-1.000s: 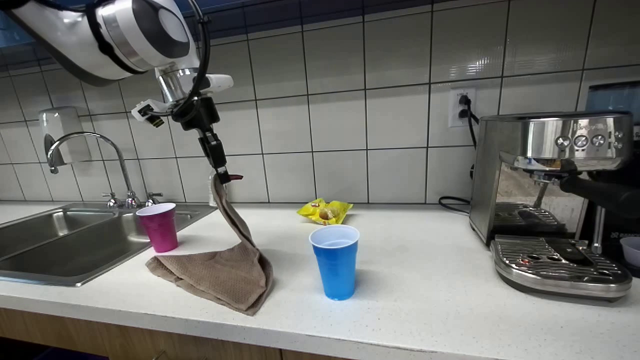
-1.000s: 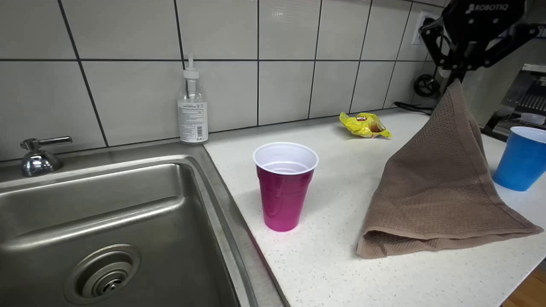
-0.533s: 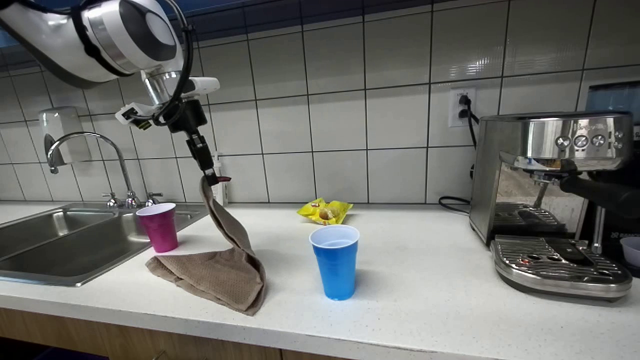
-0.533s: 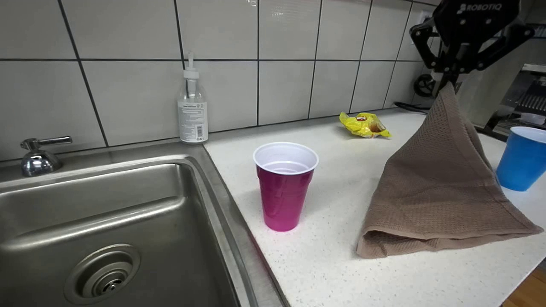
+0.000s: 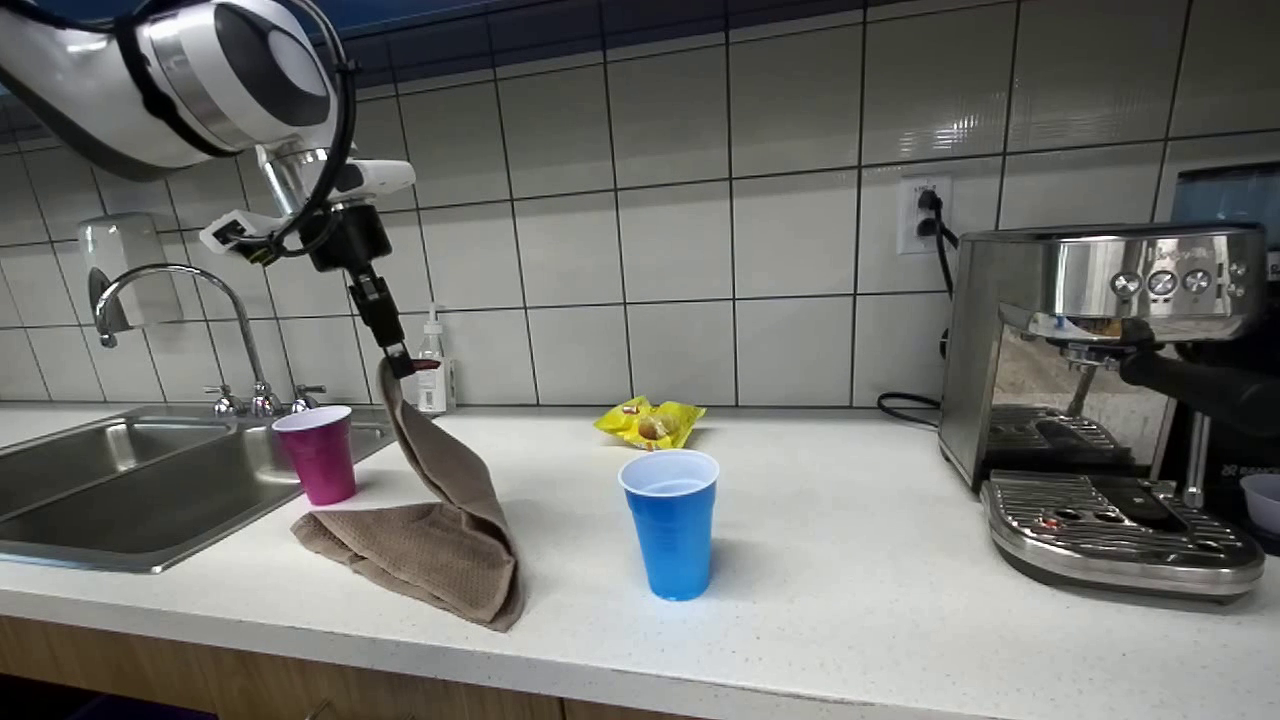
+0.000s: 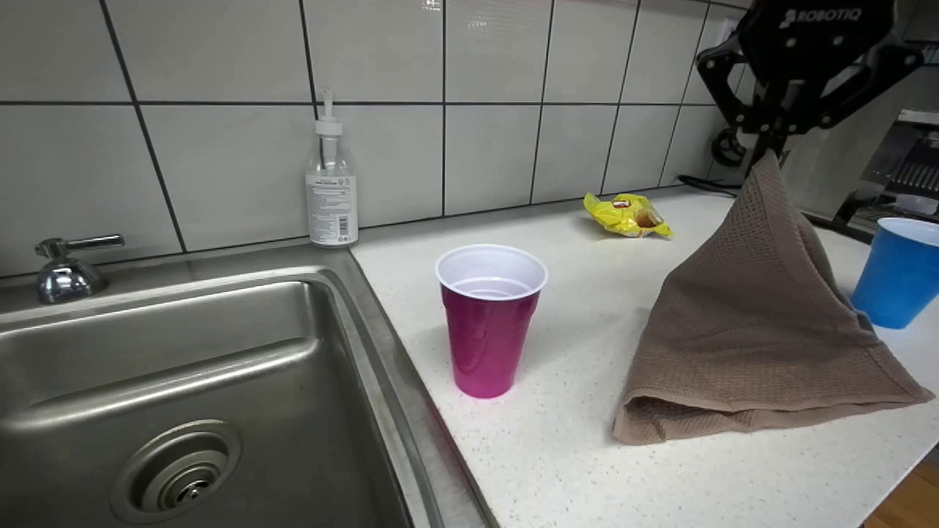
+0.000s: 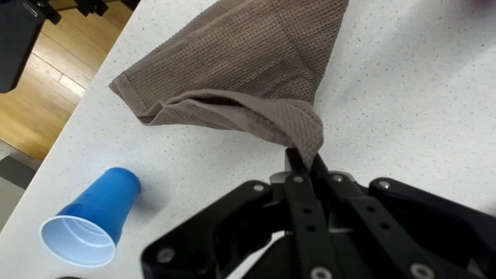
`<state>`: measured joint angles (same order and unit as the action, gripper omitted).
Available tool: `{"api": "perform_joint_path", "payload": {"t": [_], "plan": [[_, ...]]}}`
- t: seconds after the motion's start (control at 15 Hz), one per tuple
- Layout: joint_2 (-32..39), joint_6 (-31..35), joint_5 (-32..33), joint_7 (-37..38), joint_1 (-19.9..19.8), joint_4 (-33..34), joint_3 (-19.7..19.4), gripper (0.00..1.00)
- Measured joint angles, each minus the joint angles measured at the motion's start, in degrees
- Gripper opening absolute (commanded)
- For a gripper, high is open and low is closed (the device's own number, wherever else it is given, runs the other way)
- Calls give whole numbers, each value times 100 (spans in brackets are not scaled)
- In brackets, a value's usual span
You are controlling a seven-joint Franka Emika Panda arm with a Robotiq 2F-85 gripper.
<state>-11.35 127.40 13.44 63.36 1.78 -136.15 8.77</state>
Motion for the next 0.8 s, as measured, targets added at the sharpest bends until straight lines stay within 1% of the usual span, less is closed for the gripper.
{"api": "perform_joint_path", "payload": {"t": [0.8], "plan": [[6, 0, 10, 389, 244, -87, 302, 1]]}}
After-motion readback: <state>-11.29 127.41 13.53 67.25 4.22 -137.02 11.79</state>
